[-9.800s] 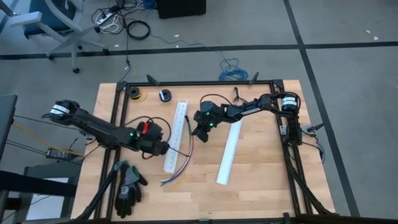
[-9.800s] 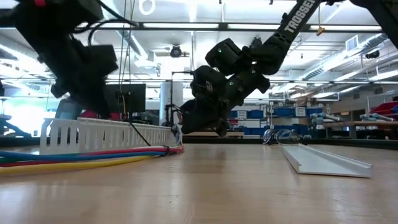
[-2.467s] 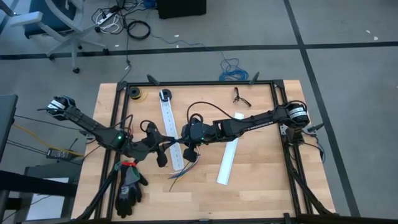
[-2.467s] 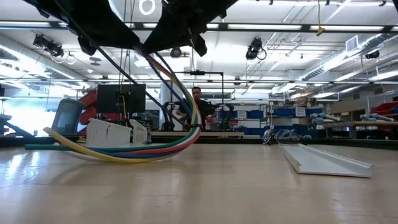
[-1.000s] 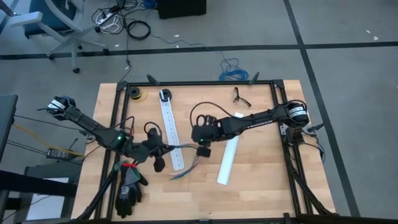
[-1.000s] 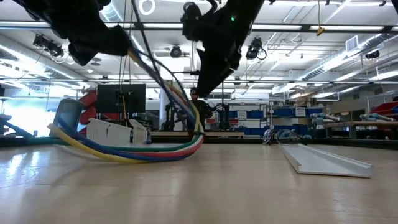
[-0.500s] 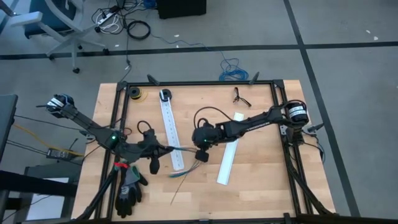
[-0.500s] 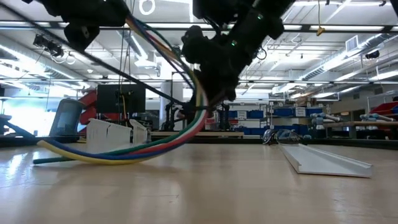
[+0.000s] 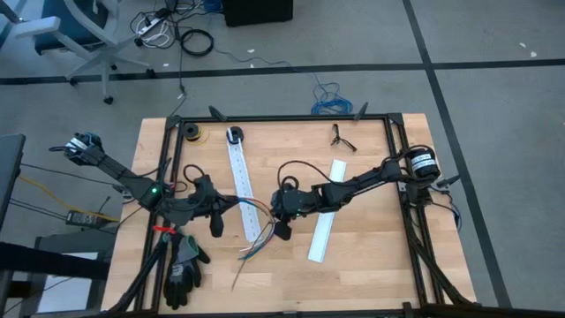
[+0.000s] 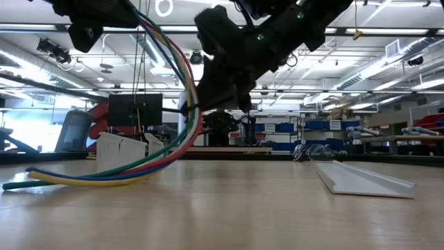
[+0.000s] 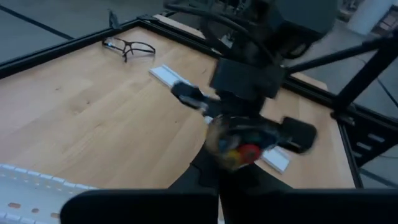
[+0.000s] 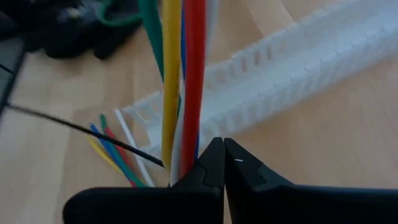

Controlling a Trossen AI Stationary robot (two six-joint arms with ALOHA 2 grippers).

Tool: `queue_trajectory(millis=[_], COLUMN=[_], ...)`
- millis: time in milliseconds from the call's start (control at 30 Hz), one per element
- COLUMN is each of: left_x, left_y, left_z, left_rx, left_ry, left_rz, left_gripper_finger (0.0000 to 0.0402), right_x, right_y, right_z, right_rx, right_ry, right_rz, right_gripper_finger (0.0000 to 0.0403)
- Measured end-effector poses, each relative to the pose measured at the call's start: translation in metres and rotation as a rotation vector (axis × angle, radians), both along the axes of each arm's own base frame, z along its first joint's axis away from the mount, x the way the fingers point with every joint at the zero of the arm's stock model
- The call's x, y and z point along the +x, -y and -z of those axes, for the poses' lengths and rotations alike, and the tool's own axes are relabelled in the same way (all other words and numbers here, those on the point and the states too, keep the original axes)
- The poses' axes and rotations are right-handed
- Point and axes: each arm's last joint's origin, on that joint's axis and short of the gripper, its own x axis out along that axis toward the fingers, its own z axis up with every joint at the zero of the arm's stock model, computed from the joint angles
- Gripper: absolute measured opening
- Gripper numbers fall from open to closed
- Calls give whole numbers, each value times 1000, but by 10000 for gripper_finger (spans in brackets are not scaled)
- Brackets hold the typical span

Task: Ziptie cables
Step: Put the ziptied cables into the cable duct

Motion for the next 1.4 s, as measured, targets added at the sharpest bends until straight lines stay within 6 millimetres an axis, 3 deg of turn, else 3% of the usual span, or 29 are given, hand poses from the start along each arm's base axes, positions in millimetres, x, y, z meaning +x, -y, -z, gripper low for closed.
queue_trajectory(millis=[267,433,700,867,1000,1267,1400], left_x=[0,-5,-16,-22,-20,-21,-26], left_y=[0,-4,-11,-17,-24,-30,-32], left_z=[-11,-23,-29,-24,-19,-13,-10], left_rx=[7,41,59,72,62,54,62], left_ry=[17,-28,-143,-195,-221,-298,-345], left_rz=[-32,-75,-155,-230,-274,-271,-290], left_gripper_finger=[0,0,0,0,0,0,0], right_x=[31,43,39,42,53,60,59], right_y=[-25,-46,-63,-64,-58,-40,-41], right_z=[37,36,34,30,13,5,5], right_rx=[87,131,126,144,173,153,213], right_ry=[-28,-24,-55,-14,28,-67,-82], right_rz=[-126,-212,-253,-271,-287,-252,-345], right_gripper_finger=[0,0,0,0,0,0,0])
